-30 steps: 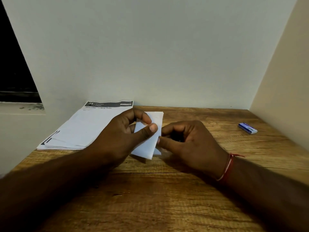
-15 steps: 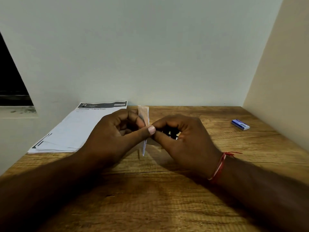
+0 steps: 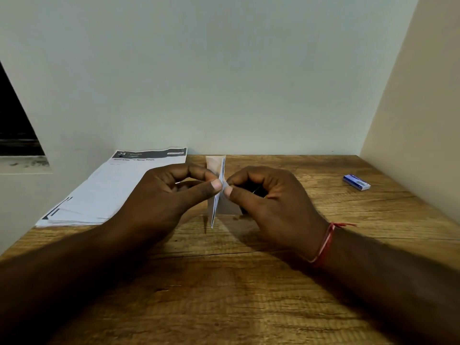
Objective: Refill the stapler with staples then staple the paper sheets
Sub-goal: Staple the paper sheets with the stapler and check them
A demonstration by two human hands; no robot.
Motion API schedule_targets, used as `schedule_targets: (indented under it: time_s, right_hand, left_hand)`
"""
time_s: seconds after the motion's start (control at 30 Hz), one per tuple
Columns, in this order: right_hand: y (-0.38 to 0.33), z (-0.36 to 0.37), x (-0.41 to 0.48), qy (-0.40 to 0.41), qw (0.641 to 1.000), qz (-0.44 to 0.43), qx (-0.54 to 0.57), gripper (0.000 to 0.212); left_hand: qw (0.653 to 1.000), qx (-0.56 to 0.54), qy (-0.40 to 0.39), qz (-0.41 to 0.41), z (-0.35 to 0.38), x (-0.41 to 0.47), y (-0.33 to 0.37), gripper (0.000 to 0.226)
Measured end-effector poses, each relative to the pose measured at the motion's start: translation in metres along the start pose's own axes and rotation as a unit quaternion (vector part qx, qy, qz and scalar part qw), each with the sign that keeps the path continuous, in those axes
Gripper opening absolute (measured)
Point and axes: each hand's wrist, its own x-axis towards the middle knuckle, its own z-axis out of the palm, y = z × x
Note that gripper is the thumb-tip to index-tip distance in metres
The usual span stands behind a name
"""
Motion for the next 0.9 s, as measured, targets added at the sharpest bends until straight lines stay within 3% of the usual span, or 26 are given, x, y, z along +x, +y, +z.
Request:
schedule_targets:
  time_s: [0.37, 0.63, 0.8, 0.9]
  right_hand:
    - [0.006, 0.0, 0.0, 0.002, 1.0, -0.011, -0.002, 0.013]
    - [0.015, -0.008, 0.009, 0.07, 0.975, 0.071, 0.201, 0.012]
    - [0.017, -0.005, 0.009, 0.046, 0.968, 0.087, 0.231, 0.011]
    - [0.017, -0.007, 0.01, 0.025, 0.974, 0.086, 0.207, 0.015]
  left_hand:
    - [0.999, -0.034, -0.008, -0.021, 0.001, -0.004, 0.003, 0.012]
    - [1.0, -0.011, -0.005, -0.026, -0.002, -0.006, 0.006, 0.029]
    - [0.997, -0.064, -0.021, -0.035, 0.001, -0.008, 0.006, 0.036]
    - [0.999, -0.043, -0.001, -0.025, -0.001, -0.005, 0.004, 0.039]
